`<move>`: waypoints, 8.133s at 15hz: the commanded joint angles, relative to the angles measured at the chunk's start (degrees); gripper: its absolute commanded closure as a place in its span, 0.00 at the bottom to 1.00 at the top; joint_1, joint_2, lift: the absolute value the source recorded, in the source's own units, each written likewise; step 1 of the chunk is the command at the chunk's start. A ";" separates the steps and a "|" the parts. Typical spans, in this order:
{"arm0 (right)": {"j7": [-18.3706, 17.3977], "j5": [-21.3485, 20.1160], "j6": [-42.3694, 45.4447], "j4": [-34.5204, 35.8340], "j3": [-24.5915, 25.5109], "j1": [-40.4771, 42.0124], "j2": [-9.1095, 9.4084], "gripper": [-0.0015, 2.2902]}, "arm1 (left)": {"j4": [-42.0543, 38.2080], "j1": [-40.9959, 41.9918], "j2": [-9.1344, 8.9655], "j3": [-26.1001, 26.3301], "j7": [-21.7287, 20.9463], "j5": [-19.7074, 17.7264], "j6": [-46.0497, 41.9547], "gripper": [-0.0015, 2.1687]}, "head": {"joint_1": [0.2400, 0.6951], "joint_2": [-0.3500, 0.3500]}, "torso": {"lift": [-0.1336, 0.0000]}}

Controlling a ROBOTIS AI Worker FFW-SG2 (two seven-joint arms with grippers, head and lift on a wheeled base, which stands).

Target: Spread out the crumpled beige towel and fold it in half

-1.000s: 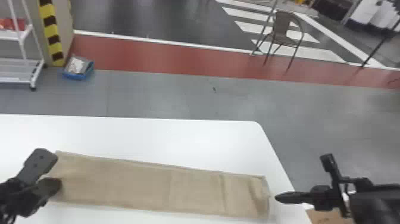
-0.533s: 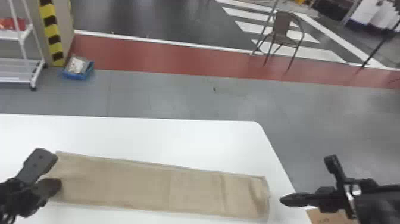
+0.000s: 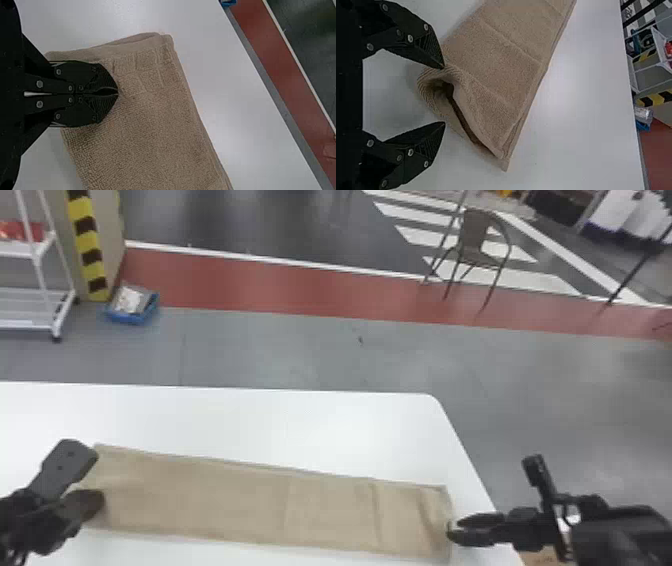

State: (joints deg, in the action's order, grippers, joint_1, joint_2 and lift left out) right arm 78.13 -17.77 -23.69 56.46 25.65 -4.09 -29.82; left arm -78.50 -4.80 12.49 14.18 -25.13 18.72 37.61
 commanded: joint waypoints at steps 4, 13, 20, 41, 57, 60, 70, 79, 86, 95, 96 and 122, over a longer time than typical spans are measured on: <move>0.19 0.02 -1.06 0.40 -1.74 -1.01 1.08 0.73 | 0.02 0.14 -0.01 0.06 0.00 0.00 0.32 0.71 | 1.00 0.02 | 1.00; 0.19 1.95 -1.06 0.49 2.65 0.66 -2.53 0.75 | -0.07 -0.04 -0.01 -0.20 -0.09 0.00 0.50 0.71 | 1.00 0.00 | 1.00; 0.19 3.62 7.03 4.27 7.48 7.43 1.34 0.28 | -0.16 0.58 0.43 -0.47 -0.09 -0.70 -0.03 0.71 | 1.00 0.00 | 1.00; -7.21 8.10 21.27 -3.37 9.33 5.15 5.56 0.36 | 1.34 -0.39 1.57 -1.08 -0.62 -2.55 -5.30 0.71 | 1.00 0.02 | 1.00; -5.01 8.98 18.63 -3.81 8.54 4.18 6.26 0.58 | 1.34 -0.39 1.39 -0.55 -0.79 -2.55 -5.13 0.71 | 1.00 0.03 | 1.00; -3.95 9.68 18.28 -3.73 8.89 4.18 6.26 0.58 | 1.07 -0.30 1.31 -0.47 -0.79 -2.55 -4.95 0.71 | 1.00 0.04 | 1.00; -1.49 3.27 8.79 -0.21 10.82 5.76 1.51 0.58 | -1.04 0.40 1.48 -0.73 -1.06 -2.29 -2.31 0.71 | 1.00 0.00 | 1.00; -12.30 0.89 11.42 1.72 9.33 7.17 3.45 0.35 | -2.18 1.46 1.31 -0.82 -1.32 -1.85 -0.03 0.72 | 1.00 0.00 | 1.00; -8.70 7.93 10.72 3.83 14.69 7.87 3.45 0.04 | -3.32 1.90 1.04 -0.90 -1.50 -1.85 1.20 0.72 | 1.00 0.00 | 1.00; -12.13 17.77 1.23 15.08 19.09 7.26 14.61 0.06 | -3.23 1.37 1.04 -1.52 -1.67 -0.26 2.78 0.72 | 1.00 0.00 | 1.00; -13.10 18.03 -0.18 15.70 18.91 6.99 14.79 0.06 | -3.32 1.55 1.04 -1.70 -1.76 -0.26 2.96 0.72 | 1.00 0.00 | 1.00; -17.14 16.45 10.90 10.86 14.87 8.31 13.03 0.15 | -11.14 9.72 2.45 -12.07 -2.29 2.02 11.93 0.72 | 1.00 0.15 | 1.00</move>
State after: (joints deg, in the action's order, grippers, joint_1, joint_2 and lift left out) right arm 61.00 -1.34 -13.02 67.40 40.75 4.34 -16.79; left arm -88.27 4.16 14.97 3.11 -27.43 20.59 48.66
